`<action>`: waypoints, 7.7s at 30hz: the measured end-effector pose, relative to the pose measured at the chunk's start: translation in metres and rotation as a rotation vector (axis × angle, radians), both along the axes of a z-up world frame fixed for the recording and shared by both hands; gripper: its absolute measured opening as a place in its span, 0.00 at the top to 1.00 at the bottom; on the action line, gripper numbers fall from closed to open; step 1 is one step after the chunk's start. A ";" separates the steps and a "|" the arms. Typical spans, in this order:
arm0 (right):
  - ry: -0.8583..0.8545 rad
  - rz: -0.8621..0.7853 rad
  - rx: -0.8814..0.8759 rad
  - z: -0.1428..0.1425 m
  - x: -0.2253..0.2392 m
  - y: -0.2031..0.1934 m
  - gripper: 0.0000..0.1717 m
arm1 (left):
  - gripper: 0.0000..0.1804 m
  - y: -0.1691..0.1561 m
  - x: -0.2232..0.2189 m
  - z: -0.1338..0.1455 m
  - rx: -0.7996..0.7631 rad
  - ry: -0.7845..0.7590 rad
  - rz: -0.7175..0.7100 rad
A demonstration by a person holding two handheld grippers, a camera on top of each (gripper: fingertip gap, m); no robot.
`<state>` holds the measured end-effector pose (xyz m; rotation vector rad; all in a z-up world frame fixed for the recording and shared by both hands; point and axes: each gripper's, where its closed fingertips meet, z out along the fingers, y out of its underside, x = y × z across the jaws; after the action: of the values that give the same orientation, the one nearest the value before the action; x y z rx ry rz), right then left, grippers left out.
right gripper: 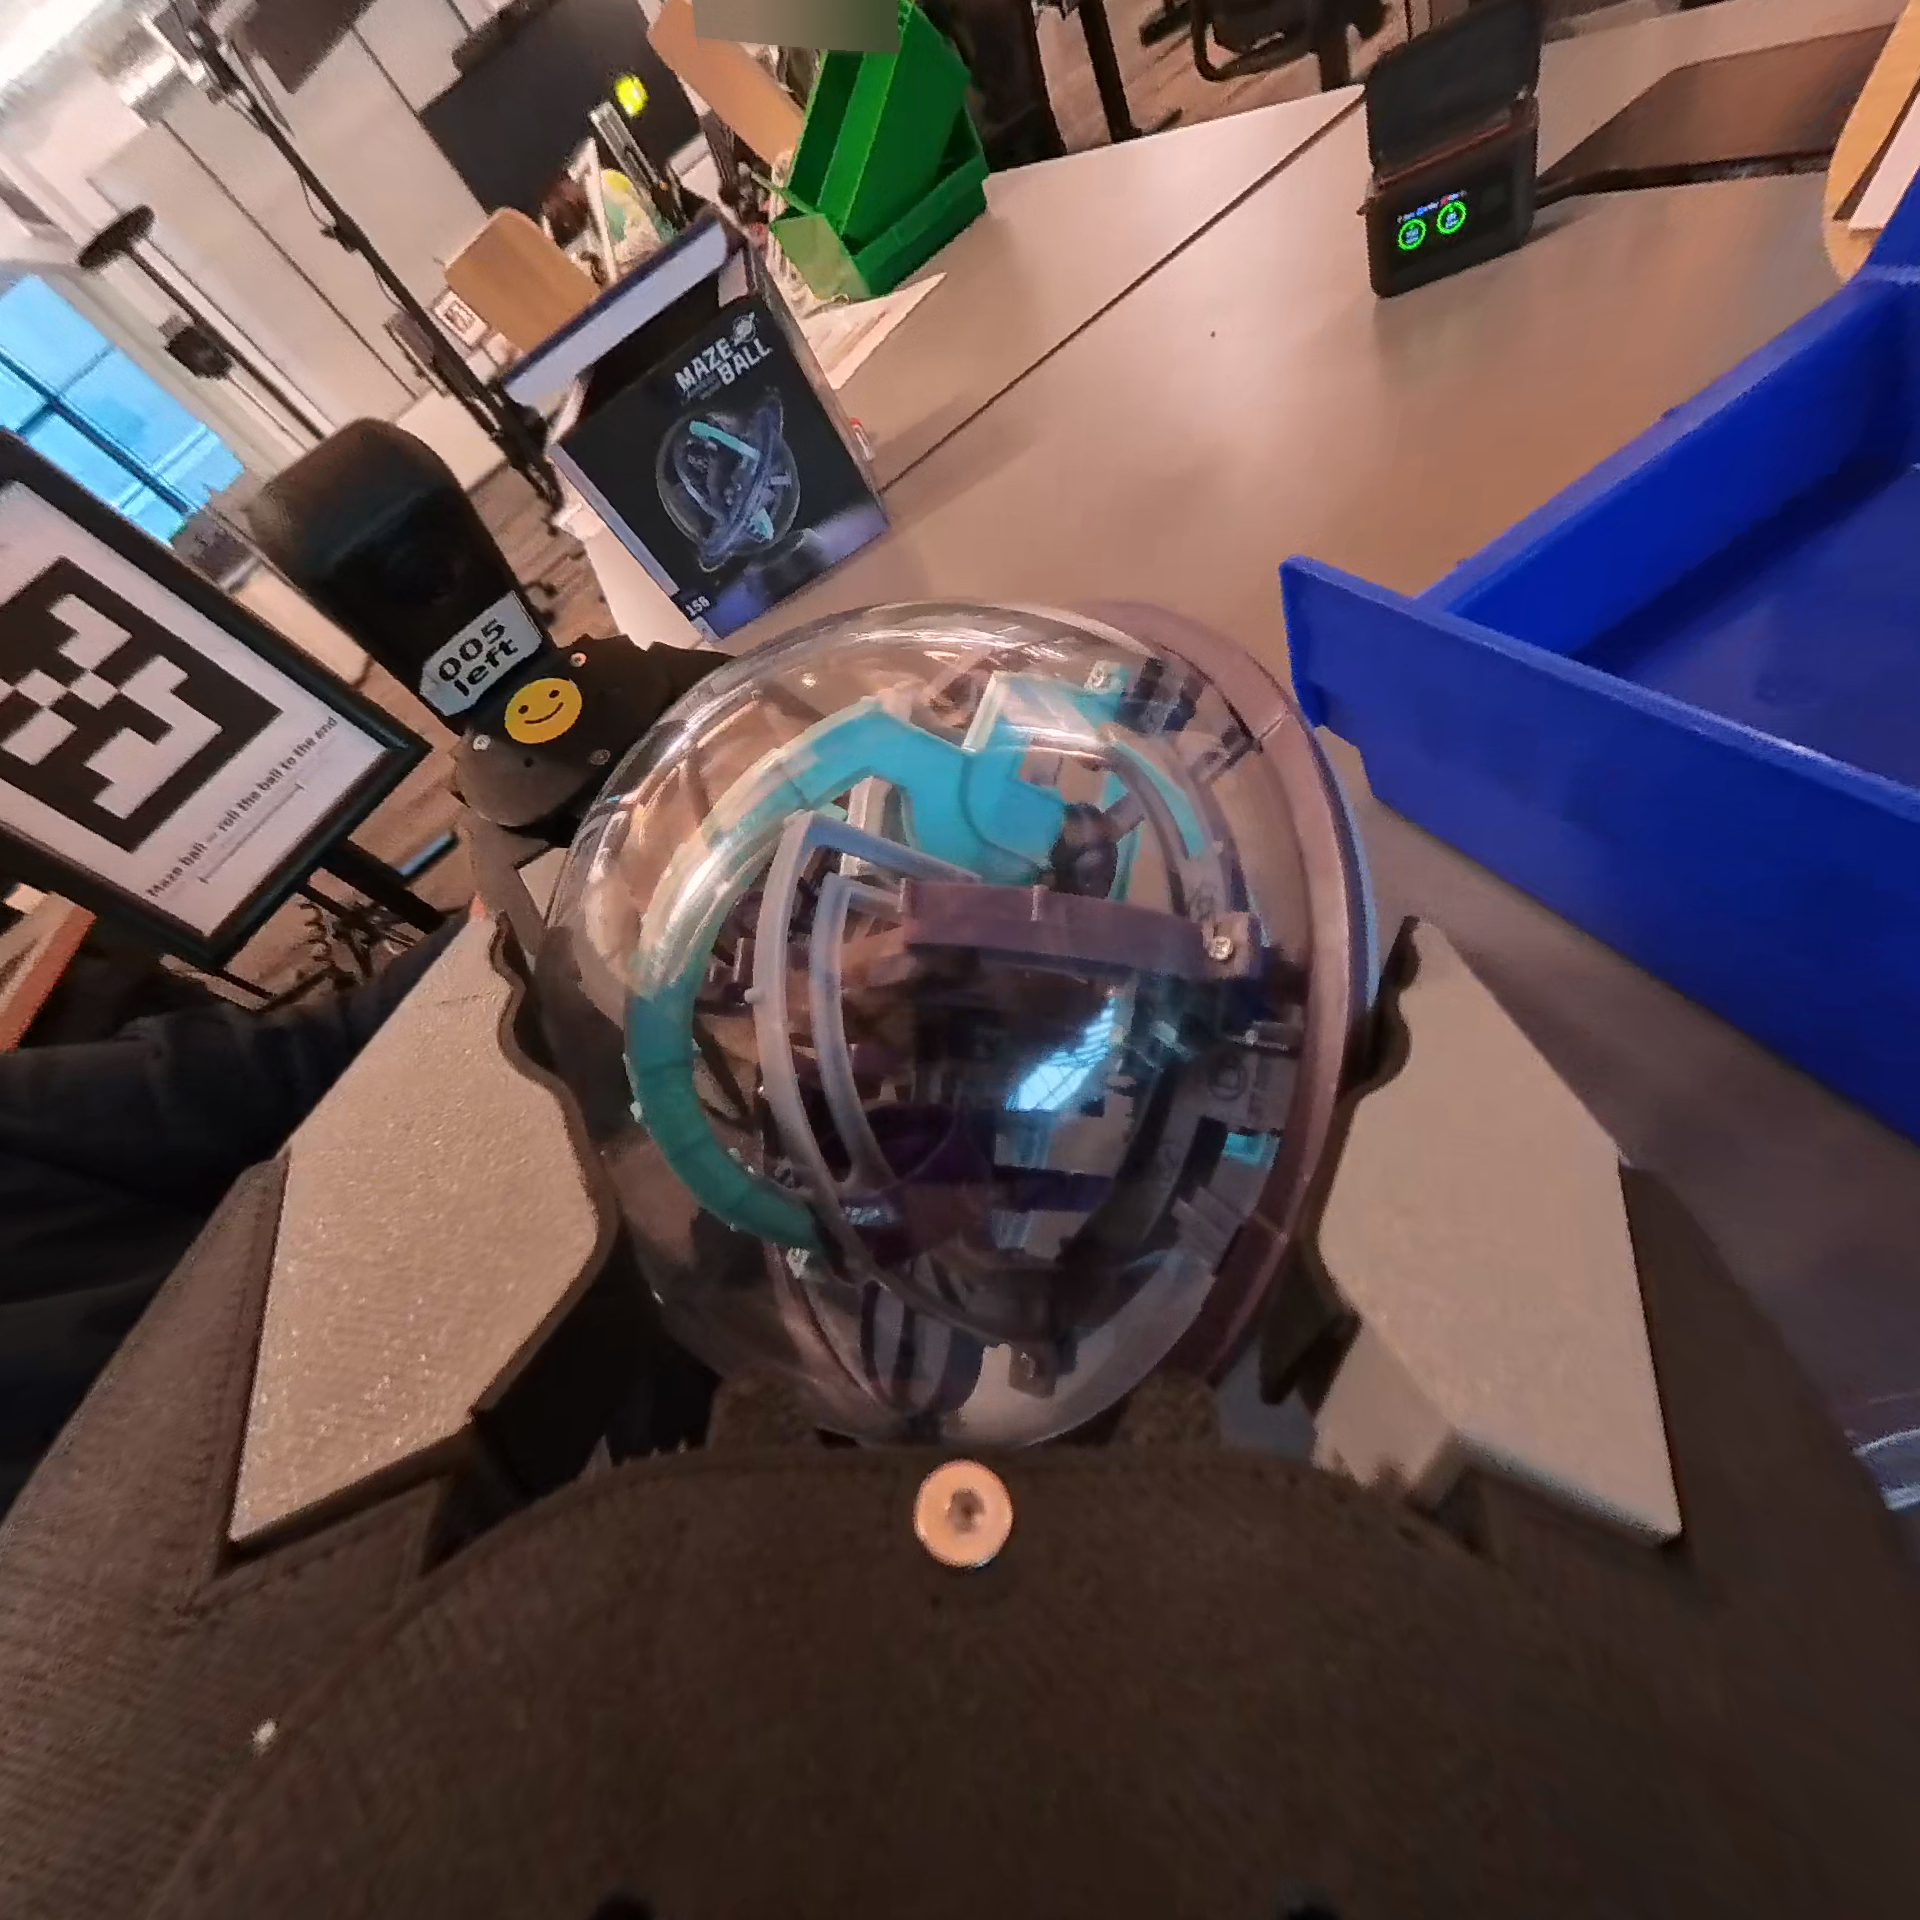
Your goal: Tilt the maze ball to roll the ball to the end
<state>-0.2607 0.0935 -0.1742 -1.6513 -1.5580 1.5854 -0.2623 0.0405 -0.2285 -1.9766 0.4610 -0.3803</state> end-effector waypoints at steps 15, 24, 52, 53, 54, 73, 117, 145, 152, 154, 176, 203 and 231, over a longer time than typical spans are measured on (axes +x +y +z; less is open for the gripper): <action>0.051 0.007 -0.135 -0.006 -0.001 0.004 0.11 | 0.48 -0.001 -0.002 0.004 0.016 -0.002 0.015; 0.072 0.007 -0.267 -0.014 -0.004 0.005 0.11 | 0.47 -0.004 -0.007 0.010 0.038 0.002 0.022; 0.173 0.022 -0.332 -0.011 -0.001 0.007 0.11 | 0.46 -0.001 -0.006 0.024 0.132 -0.028 0.024; 0.173 0.022 -0.329 -0.011 0.000 0.007 0.11 | 0.46 -0.001 -0.006 0.024 0.133 -0.027 0.023; 0.174 0.022 -0.327 -0.011 0.000 0.007 0.11 | 0.46 -0.001 -0.006 0.024 0.133 -0.027 0.023; 0.250 0.046 -0.296 -0.001 0.005 0.008 0.11 | 0.46 0.000 -0.002 0.033 0.206 0.020 0.034; 0.215 0.127 -0.216 -0.036 0.008 0.003 0.11 | 0.59 0.000 -0.008 0.040 0.333 -0.101 0.016; 0.174 0.136 -0.192 -0.042 0.019 0.013 0.11 | 0.50 0.008 0.000 -0.012 0.058 -0.074 0.004; 0.181 0.145 -0.190 -0.034 0.024 0.016 0.13 | 0.50 0.007 0.007 -0.009 0.076 -0.062 -0.013; 0.181 0.143 -0.179 -0.034 0.025 0.016 0.13 | 0.50 0.008 0.009 -0.009 0.081 -0.056 -0.013; 0.168 0.171 -0.087 -0.027 0.049 0.025 0.18 | 0.63 0.008 0.014 0.001 0.134 -0.080 -0.024; 0.133 0.200 0.014 -0.040 0.062 0.027 0.14 | 0.52 0.025 0.034 -0.023 0.050 -0.024 -0.128; 0.118 0.222 0.034 -0.044 0.074 0.031 0.13 | 0.49 0.036 0.043 -0.019 0.079 -0.047 -0.182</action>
<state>-0.1870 0.1249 -0.2184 -1.3799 -1.7444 1.7214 -0.2190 0.0770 -0.2473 -1.8507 0.6195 -0.5138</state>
